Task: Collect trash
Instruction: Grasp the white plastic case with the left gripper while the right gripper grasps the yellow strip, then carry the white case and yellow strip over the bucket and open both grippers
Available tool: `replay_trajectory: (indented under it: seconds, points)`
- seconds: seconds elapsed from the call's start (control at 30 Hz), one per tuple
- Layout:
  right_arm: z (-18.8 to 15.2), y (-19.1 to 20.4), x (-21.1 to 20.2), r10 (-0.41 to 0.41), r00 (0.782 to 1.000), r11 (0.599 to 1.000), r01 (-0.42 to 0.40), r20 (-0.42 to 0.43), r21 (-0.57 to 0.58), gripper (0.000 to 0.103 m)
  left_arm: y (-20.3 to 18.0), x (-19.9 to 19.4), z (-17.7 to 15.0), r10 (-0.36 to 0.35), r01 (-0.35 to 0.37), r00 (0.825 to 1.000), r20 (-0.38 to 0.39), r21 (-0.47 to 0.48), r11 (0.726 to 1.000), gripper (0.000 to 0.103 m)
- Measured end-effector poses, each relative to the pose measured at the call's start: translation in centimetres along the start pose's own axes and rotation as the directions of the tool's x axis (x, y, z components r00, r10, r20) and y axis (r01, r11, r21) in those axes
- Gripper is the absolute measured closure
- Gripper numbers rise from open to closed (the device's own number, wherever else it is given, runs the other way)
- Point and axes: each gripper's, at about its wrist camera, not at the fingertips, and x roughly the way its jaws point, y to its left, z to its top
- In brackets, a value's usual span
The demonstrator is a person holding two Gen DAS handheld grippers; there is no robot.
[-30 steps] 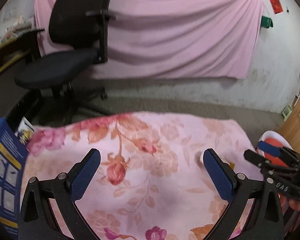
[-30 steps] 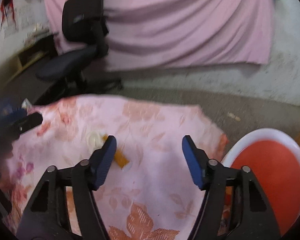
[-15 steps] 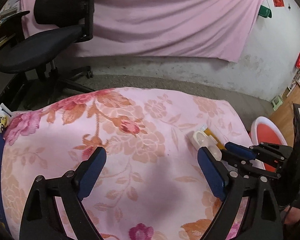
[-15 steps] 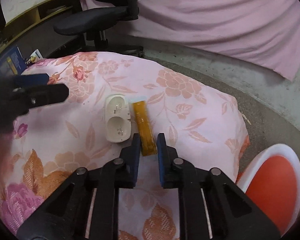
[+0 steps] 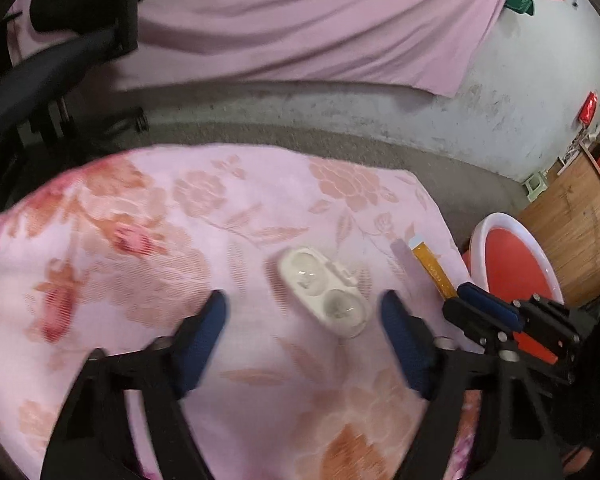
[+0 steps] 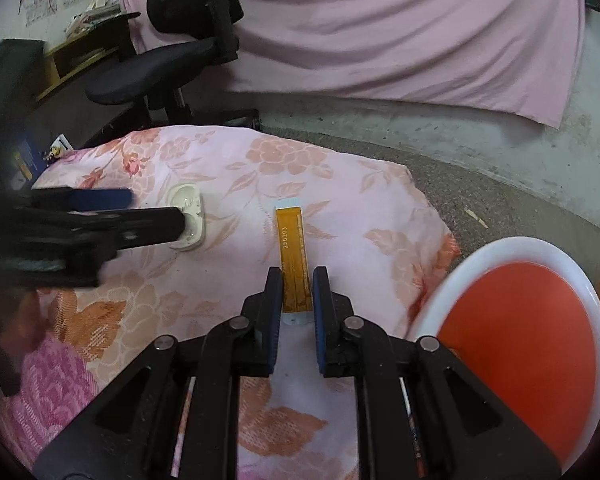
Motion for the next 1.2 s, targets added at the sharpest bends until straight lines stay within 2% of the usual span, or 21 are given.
replay_trajectory:
  seconds: [0.07, 0.13, 0.2, 0.27, 0.33, 0.37, 0.57, 0.7, 0.77, 0.87, 0.93, 1.03, 1.13, 1.2]
  points:
    - [-0.3, -0.1, 0.0, -0.001, 1.0, 1.0, 0.001, 0.001, 0.011, 0.066, -0.5, 0.1, 0.2, 0.021, -0.021, 1.0, 0.006, 0.008, 1.0, 0.036]
    - [-0.6, -0.2, -0.2, 0.0, 1.0, 1.0, 0.0, 0.006, 0.024, 0.066, -1.1, 0.4, 0.4, 0.026, -0.026, 1.0, 0.002, 0.016, 1.0, 0.047]
    - [-0.9, -0.7, -0.4, -0.005, 1.0, 0.999, 0.004, 0.008, 0.035, 0.066, -1.7, 0.8, 0.4, 0.052, -0.052, 0.999, -0.002, 0.035, 0.998, 0.05]
    - [-1.1, -1.3, -0.4, -0.003, 1.0, 0.999, 0.003, 0.01, 0.048, 0.066, -2.2, 1.0, 0.3, 0.067, -0.067, 0.998, -0.003, 0.056, 0.996, 0.059]
    - [-1.3, -1.5, -0.7, 0.004, 1.0, 0.998, -0.005, 0.015, 0.066, 0.066, -2.5, 1.2, 0.2, 0.08, -0.079, 0.997, -0.003, 0.066, 0.995, 0.075]
    - [-1.4, -1.6, -0.8, 0.005, 1.0, 0.998, -0.006, 0.016, 0.069, 0.066, -2.5, 1.2, 0.1, 0.083, -0.083, 0.997, -0.001, 0.062, 0.995, 0.077]
    - [-1.6, -1.4, -2.8, -0.011, 0.996, 0.998, 0.005, 0.087, 0.067, 0.066, -1.7, -0.3, -0.8, 0.025, -0.026, 0.998, 0.061, 0.011, 1.0, 0.078]
    - [-1.6, -1.8, -5.1, -0.028, 0.982, 0.996, 0.013, 0.187, 0.085, 0.066, -2.9, -3.1, -1.6, -0.005, -0.005, 0.983, 0.185, 0.057, 0.998, 0.079]
    - [-1.6, -2.0, -6.4, -0.04, 0.967, 0.996, 0.017, 0.25, 0.091, 0.066, -3.9, -5.1, -2.2, -0.043, 0.017, 0.962, 0.271, 0.098, 0.995, 0.079]
    - [-1.9, -2.2, -8.9, -0.071, 0.926, 0.995, 0.037, 0.37, 0.097, 0.066, -5.4, -7.8, -2.8, -0.089, 0.03, 0.919, 0.384, 0.156, 0.987, 0.078]
    - [-2.2, -2.3, -10.8, -0.093, 0.887, 0.993, 0.051, 0.452, 0.105, 0.066, -6.6, -9.8, -3.1, -0.121, 0.034, 0.88, 0.46, 0.193, 0.981, 0.078]
    - [-3.1, -2.5, -13.7, -0.141, 0.816, 0.989, 0.087, 0.56, 0.121, 0.066, -8.2, -12.1, -3.4, -0.155, 0.026, 0.828, 0.54, 0.239, 0.971, 0.078]
    - [-4.1, -2.6, -15.8, -0.188, 0.759, 0.982, 0.127, 0.624, 0.141, 0.066, -10.1, -14.1, -3.9, -0.189, 0.011, 0.774, 0.604, 0.287, 0.958, 0.078]
    - [-4.8, -2.9, -17.3, -0.212, 0.717, 0.977, 0.138, 0.664, 0.163, 0.066, -11.1, -15.1, -4.2, -0.213, -0.005, 0.747, 0.63, 0.325, 0.946, 0.078]
